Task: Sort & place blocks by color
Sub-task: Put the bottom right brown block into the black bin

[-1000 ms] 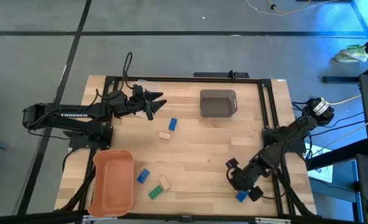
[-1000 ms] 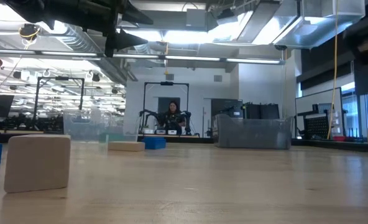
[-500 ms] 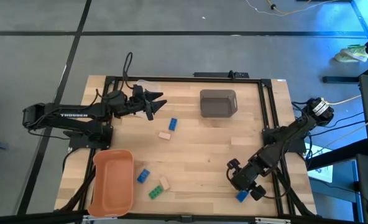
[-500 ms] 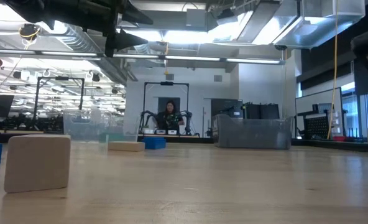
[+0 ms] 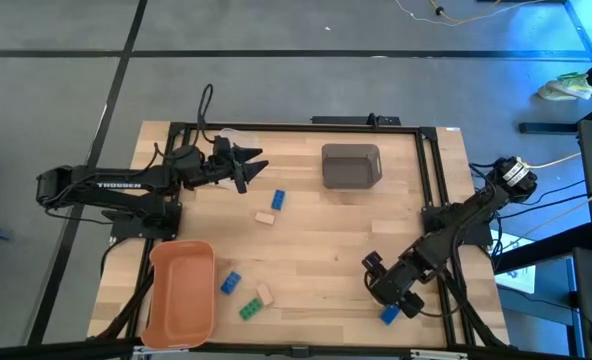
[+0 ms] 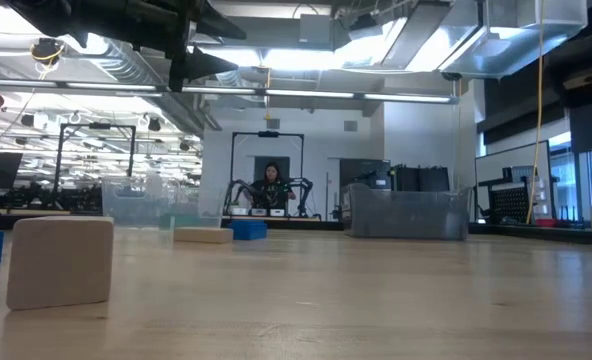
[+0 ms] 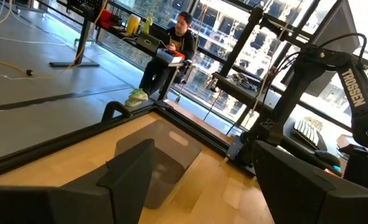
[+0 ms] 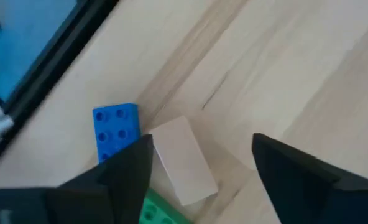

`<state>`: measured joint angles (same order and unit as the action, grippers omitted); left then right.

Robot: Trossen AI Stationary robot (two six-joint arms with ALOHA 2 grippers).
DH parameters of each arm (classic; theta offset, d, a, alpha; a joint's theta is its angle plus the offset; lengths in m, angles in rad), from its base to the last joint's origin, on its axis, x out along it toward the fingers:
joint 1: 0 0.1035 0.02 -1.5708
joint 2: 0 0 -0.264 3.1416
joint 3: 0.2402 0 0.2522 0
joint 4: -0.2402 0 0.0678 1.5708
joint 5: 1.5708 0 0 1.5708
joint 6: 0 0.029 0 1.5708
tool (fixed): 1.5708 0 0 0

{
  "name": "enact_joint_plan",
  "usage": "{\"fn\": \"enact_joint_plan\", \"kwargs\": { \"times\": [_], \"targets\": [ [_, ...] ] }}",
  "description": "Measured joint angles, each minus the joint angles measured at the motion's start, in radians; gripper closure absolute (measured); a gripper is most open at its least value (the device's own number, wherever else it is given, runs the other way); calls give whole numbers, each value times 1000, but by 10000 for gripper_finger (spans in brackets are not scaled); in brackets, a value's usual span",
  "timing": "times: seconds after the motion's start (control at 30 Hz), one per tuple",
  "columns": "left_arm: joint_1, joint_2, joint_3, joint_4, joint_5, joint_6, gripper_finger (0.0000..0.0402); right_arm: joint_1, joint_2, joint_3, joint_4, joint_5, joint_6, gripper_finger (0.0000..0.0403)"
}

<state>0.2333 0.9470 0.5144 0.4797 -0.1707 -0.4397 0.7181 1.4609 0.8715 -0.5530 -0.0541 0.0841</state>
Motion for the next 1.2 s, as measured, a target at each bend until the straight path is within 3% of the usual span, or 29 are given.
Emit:
{"fn": "enact_joint_plan", "kwargs": {
  "times": [0.13, 0.4, 0.73, 1.2],
  "targets": [
    [0, 0, 0, 0, 0, -1, 139, 0, 0, 0, -6, 1, 124, 106],
    [0, 0, 0, 0, 0, -2, 139, 0, 3, -27, -3, -21, 119, 104],
    [0, 0, 0, 0, 0, -3, 139, -2, 4, -119, 44, -8, -74, 106],
    [0, 0, 0, 0, 0, -2, 139, -2, 123, -126, 125, -40, -167, 186]
  ]
}}
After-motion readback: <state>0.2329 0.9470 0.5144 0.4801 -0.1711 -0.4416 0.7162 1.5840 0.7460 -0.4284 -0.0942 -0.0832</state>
